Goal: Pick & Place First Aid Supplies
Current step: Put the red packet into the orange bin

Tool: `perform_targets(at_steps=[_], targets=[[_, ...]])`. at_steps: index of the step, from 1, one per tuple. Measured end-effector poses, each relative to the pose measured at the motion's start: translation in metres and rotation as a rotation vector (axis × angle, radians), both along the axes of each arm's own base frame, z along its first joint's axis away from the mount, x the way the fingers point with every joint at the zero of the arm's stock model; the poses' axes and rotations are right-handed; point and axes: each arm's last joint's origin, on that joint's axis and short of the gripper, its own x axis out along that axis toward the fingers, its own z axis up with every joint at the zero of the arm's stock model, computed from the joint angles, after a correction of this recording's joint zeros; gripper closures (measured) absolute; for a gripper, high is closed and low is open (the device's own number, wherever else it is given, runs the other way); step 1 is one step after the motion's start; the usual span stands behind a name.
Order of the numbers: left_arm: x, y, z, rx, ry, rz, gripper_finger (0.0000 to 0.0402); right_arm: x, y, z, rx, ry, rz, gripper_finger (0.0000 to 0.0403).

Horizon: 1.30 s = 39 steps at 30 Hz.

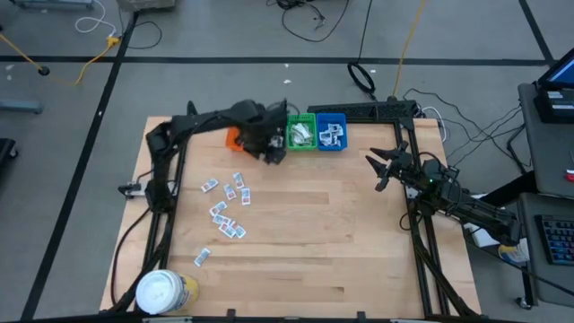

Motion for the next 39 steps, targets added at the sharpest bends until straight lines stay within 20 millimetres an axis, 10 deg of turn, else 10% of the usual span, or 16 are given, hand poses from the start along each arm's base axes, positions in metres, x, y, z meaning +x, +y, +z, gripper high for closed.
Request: perform_targets(at_steps=[16, 39], targets=[[-0.057, -0.100, -0.027, -0.047, 0.129, 0.258, 0.0146, 0.000, 0.000, 0.000, 0.000, 0.000, 0.000, 0.0264], [-0.049, -0.108, -0.104, 0.029, 0.177, 0.291, 0.0190, 0.000, 0.000, 0.000, 0.000, 0.001, 0.000, 0.0264]])
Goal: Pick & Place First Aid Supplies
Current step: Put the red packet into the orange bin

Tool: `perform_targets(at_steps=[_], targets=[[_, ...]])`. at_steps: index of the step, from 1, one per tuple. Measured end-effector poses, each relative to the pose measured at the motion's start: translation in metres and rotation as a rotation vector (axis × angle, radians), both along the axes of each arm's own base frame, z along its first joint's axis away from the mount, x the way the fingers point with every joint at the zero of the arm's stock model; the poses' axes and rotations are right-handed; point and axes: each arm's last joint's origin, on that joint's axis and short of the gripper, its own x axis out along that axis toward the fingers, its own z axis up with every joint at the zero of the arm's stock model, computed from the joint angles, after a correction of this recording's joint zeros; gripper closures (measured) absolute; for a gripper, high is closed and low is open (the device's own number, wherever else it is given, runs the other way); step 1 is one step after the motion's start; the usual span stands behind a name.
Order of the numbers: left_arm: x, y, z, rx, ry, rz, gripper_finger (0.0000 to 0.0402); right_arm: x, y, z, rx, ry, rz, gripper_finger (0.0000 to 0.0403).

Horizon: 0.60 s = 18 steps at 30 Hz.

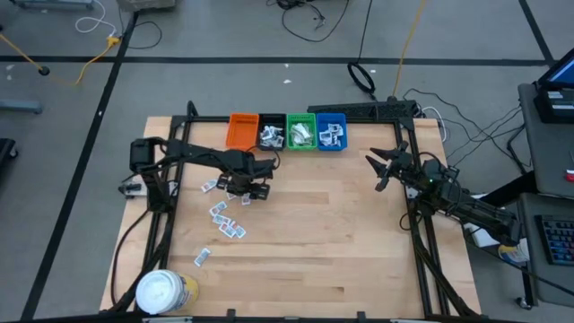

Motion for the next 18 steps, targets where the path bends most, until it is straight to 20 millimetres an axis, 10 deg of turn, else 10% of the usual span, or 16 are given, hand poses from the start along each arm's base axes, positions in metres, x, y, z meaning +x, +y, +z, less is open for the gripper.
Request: perform_targets(at_steps=[18], targets=[[0.0035, -0.0046, -0.0030, 0.027, -0.026, -0.160, 0.0392, 0.0000, 0.0000, 0.0001, 0.000, 0.000, 0.000, 0.0264]])
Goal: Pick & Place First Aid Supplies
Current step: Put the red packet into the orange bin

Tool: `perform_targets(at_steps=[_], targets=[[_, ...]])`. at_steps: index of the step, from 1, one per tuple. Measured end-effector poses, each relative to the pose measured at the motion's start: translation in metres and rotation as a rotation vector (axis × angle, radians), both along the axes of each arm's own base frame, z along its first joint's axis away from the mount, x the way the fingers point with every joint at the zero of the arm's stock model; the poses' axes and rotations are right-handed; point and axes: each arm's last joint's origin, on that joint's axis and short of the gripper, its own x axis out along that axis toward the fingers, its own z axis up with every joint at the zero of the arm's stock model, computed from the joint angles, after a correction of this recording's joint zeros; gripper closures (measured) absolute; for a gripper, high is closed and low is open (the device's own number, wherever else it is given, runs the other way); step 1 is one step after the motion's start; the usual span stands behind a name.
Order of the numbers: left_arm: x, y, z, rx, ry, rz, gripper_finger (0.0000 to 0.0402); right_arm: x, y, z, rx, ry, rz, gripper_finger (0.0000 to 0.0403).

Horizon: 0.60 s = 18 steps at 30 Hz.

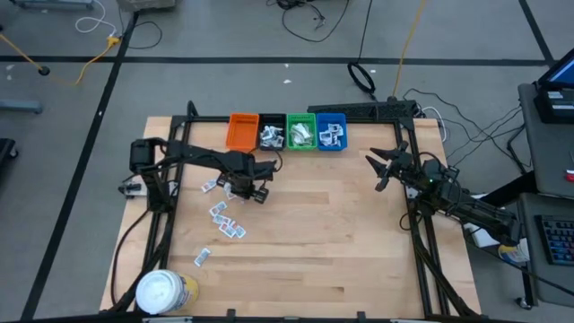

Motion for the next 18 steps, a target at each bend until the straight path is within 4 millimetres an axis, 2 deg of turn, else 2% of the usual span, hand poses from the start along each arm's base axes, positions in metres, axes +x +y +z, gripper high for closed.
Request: perform_targets(at_steps=[5, 9, 18], targets=[[-0.004, 0.002, 0.010, -0.012, -0.018, -0.035, 0.0393, 0.000, 0.000, 0.000, 0.000, 0.000, 0.000, 0.0264], [-0.012, 0.012, 0.041, 0.006, -0.094, -0.061, 0.0398, 0.000, 0.000, 0.000, 0.000, 0.000, 0.000, 0.0264], [-0.033, 0.029, 0.089, 0.005, -0.108, -0.044, 0.0396, 0.000, 0.000, 0.000, 0.000, 0.000, 0.000, 0.0264]])
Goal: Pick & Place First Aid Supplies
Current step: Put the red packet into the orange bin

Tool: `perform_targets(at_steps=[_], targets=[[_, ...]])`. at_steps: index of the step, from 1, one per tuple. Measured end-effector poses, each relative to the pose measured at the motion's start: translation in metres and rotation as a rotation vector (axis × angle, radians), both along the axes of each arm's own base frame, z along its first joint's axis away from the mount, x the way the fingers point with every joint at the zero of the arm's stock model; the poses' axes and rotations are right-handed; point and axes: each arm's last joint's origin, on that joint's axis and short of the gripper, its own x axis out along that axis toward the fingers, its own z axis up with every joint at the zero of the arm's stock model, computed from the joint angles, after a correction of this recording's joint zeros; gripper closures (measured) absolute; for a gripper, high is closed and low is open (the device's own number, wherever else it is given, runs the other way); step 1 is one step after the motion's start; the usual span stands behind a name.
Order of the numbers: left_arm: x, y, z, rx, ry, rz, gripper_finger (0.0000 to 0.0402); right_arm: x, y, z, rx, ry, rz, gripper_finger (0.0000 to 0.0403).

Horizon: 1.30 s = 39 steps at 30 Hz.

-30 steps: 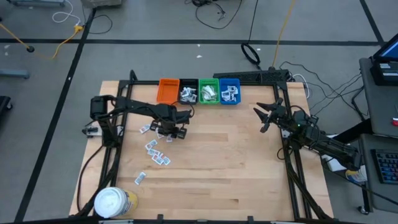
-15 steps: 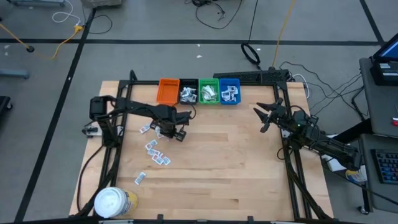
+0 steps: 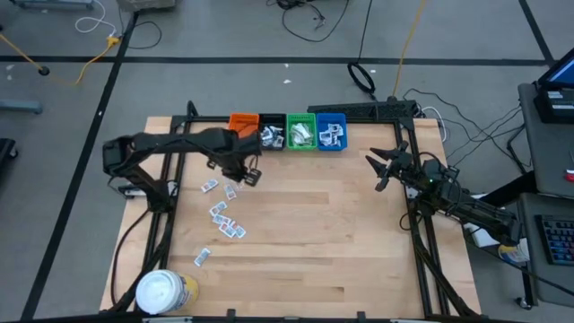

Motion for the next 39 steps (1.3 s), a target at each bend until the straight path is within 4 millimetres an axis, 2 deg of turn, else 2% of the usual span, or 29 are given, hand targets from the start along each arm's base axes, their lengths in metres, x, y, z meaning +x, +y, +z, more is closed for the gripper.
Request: perform_targets(at_steps=[5, 19, 23, 27, 29, 39], targets=[[-0.008, 0.015, 0.016, 0.008, -0.003, 0.081, 0.0399, 0.000, 0.000, 0.000, 0.000, 0.000, 0.000, 0.0264], [-0.008, 0.148, 0.039, 0.026, 0.019, 0.211, 0.0398, 0.000, 0.000, 0.000, -0.001, 0.000, 0.000, 0.0264], [-0.008, 0.174, 0.047, 0.038, 0.022, 0.230, 0.0399, 0.000, 0.000, 0.000, 0.000, 0.000, 0.000, 0.0264], [-0.011, 0.187, 0.056, 0.084, 0.035, 0.254, 0.0400, 0.000, 0.000, 0.000, -0.001, 0.000, 0.000, 0.0264], [-0.009, 0.190, 0.051, 0.091, 0.041, 0.255, 0.0399, 0.000, 0.000, 0.000, 0.000, 0.000, 0.000, 0.0264], [0.005, 0.207, -0.009, 0.059, 0.129, 0.258, 0.0400, 0.000, 0.000, 0.000, 0.000, 0.000, 0.000, 0.0264]])
